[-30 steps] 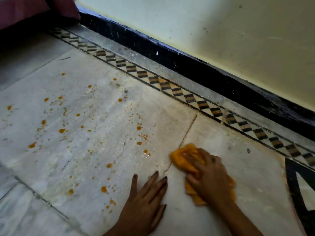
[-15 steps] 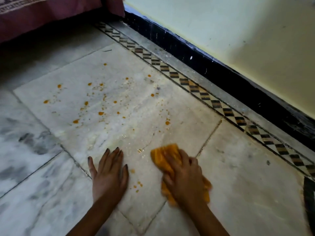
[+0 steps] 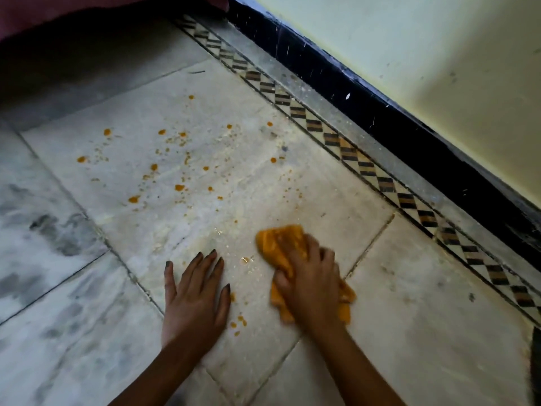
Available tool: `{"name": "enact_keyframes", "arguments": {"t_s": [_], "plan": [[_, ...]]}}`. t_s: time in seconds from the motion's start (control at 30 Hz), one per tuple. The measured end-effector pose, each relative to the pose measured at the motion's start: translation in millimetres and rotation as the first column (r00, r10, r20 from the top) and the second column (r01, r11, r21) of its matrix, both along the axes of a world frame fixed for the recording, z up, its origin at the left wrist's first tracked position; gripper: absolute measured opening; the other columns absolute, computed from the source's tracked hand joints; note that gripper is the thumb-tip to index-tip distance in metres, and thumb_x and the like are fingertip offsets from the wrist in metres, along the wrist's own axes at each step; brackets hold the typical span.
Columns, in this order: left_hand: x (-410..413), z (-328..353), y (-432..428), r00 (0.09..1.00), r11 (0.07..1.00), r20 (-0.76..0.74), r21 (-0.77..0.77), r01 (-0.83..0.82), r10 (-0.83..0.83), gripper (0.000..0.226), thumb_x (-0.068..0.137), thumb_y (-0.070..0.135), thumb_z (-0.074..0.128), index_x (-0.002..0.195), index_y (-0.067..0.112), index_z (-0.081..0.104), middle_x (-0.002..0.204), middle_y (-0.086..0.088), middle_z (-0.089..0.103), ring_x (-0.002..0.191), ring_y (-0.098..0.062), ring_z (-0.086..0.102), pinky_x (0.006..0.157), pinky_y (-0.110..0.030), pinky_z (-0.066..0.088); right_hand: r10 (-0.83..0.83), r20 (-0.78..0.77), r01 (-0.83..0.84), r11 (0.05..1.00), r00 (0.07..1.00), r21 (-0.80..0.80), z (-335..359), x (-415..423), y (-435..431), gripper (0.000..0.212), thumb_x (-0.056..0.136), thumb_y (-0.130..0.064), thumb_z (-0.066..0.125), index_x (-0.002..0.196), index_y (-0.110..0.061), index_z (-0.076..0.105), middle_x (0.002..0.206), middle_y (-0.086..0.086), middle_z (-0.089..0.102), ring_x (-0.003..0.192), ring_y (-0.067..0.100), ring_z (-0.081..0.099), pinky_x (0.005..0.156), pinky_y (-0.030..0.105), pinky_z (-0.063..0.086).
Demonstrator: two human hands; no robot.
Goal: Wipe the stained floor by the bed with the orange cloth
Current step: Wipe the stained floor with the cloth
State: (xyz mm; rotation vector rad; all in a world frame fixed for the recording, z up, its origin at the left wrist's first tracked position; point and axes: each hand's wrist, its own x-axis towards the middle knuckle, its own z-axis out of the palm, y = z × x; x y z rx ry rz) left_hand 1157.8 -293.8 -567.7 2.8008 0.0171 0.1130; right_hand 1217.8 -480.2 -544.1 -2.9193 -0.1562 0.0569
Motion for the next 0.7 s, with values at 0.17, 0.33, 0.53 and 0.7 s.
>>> {"name": "enact_keyframes", "arguments": {"t_s": [0.17, 0.33, 0.53, 0.7], "plan": [[1, 2, 0, 1.000, 1.000, -0.022, 0.002, -0.001, 0.001, 0.064, 0.097, 0.044, 0.014, 0.124, 0.007, 0.059, 0.131, -0.010, 0.056, 0.127, -0.021, 0.037, 0.115, -0.051, -0.004, 0.100, 0.019, -0.100, 0.995, 0.995, -0.029, 1, -33, -95, 0.065, 0.070, -0.053, 0.051, 0.133, -0.045, 0.037, 0.129, 0.014, 0.053, 0.093, 0.036, 0.053, 0.071, 0.043, 0.049], [1, 5, 0, 0.999, 1.000, -0.044, 0.007, -0.003, 0.003, 0.067, 0.098, 0.045, 0.011, 0.124, 0.007, 0.060, 0.130, -0.009, 0.057, 0.126, -0.020, 0.038, 0.114, -0.053, -0.003, -0.335, 0.044, 0.338, 0.939, 0.941, -0.069, -2, 72, -74, 0.058, 0.088, -0.046, 0.051, 0.142, -0.036, 0.032, 0.143, 0.013, 0.033, 0.116, 0.038, 0.036, 0.093, 0.047, 0.036], [1, 4, 1, 1.000, 1.000, -0.023, -0.011, -0.014, 0.014, 0.067, 0.098, 0.045, 0.011, 0.123, 0.009, 0.061, 0.129, -0.008, 0.058, 0.124, -0.018, 0.039, 0.113, -0.057, -0.001, -0.048, 0.029, 0.049, 0.998, 0.998, -0.049, -3, 38, 12, 0.058, 0.084, -0.049, 0.049, 0.139, -0.038, 0.035, 0.142, 0.010, 0.039, 0.105, 0.032, 0.046, 0.084, 0.041, 0.041], [1, -1, 2, 0.998, 1.000, 0.063, -0.017, -0.022, 0.023, 0.052, 0.094, 0.037, 0.029, 0.123, 0.008, 0.061, 0.129, -0.008, 0.058, 0.124, -0.018, 0.039, 0.113, -0.057, 0.000, 0.107, -0.040, -0.110, 0.992, 0.993, -0.058, 5, -34, -67, 0.062, 0.070, -0.055, 0.044, 0.130, -0.039, 0.049, 0.130, 0.010, 0.053, 0.093, 0.035, 0.054, 0.069, 0.042, 0.049]]}}
